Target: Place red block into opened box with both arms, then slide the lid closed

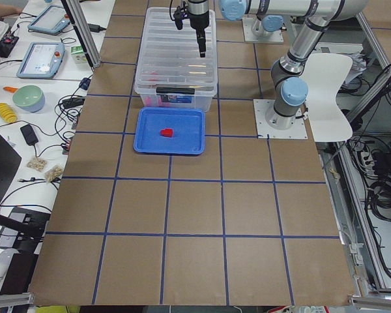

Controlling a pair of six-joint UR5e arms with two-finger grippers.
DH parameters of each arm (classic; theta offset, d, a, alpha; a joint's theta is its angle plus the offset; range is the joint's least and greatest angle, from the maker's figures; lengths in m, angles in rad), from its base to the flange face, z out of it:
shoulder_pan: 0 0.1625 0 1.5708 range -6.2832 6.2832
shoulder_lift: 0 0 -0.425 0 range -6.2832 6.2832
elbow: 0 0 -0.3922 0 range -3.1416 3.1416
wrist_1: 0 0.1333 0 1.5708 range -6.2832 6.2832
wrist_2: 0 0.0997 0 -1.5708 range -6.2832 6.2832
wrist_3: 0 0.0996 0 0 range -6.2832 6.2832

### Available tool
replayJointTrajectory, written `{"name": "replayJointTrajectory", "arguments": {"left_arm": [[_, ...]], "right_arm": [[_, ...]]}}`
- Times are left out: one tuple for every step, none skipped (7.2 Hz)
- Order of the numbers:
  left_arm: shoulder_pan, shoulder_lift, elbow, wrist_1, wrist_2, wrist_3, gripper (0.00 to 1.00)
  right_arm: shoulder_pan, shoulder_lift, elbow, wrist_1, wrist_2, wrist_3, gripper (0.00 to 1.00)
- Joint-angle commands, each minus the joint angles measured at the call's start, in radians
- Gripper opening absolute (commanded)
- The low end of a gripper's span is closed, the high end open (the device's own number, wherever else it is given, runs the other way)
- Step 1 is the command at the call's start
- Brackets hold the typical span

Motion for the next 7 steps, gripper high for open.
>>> {"name": "replayJointTrajectory", "arguments": {"left_arm": [[0.005,-0.002,0.002,-0.018,0.002,0.014,1.0],[0.014,-0.005,0.011,-0.043,0.005,0.043,1.0],[0.021,-0.008,0.0,-0.031,0.003,0.073,1.0],[0.058,-0.023,0.0,-0.027,0.002,0.08,1.0],[0.124,-0.049,-0.002,0.011,0.003,0.107,1.0],[0.179,-0.06,-0.002,0.022,0.003,0.183,1.0],[0.245,-0.069,-0.002,0.049,0.002,0.292,1.0]], "right_arm": [[-0.002,0.054,0.091,-0.155,-0.002,-0.02,1.0],[-0.003,0.072,0.099,-0.159,0.001,-0.02,1.0],[-0.007,0.075,0.098,-0.159,-0.001,-0.041,1.0],[-0.017,0.075,0.098,-0.159,-0.004,-0.071,1.0],[-0.046,0.075,0.099,-0.159,-0.002,-0.097,1.0],[-0.063,0.075,0.102,-0.157,-0.002,-0.129,1.0],[-0.065,0.077,0.108,-0.159,-0.004,-0.137,1.0]]}}
